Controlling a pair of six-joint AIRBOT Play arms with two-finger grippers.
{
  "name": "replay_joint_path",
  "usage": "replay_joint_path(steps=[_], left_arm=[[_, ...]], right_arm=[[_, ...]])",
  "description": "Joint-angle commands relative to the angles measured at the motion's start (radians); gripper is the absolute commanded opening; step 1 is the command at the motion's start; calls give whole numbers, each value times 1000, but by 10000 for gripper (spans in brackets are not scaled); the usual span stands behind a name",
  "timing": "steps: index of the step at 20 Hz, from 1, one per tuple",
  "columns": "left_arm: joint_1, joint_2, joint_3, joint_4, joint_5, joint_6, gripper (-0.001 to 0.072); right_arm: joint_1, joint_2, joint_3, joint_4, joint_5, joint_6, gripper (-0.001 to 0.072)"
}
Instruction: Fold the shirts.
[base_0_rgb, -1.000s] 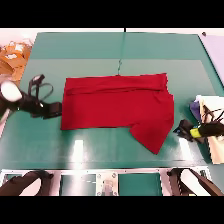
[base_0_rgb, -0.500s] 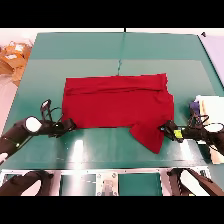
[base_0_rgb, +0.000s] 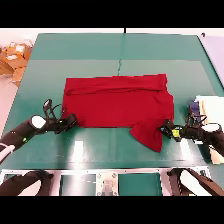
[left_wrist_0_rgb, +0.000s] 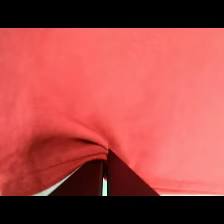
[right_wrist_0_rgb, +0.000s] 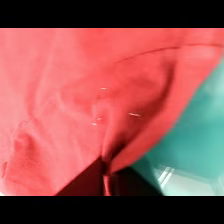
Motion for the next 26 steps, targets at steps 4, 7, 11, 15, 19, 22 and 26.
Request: replay_joint_path(steps=[4,7,11,15,19,22,26], left_arm=[[0,-3,200,182,-290,55,19],[0,-3,313,340,-460,29,19],[0,-3,358,474,-609,27,19],[0,-3,362,523,-606,11,20],[0,-10,418,438,-478,76,19],[0,-57,531,453,-430,77,19],[0,-236,743,449,-415,108,19]], right_arm=[[1,7,110,-93,161,20,20],[1,64,139,-194,232,109,20],[1,164,139,-433,284,247,20],[2,183,173,-435,286,264,21],[3,181,275,-215,210,165,21],[26,117,391,-142,123,155,20],[106,-69,554,-142,25,154,21]])
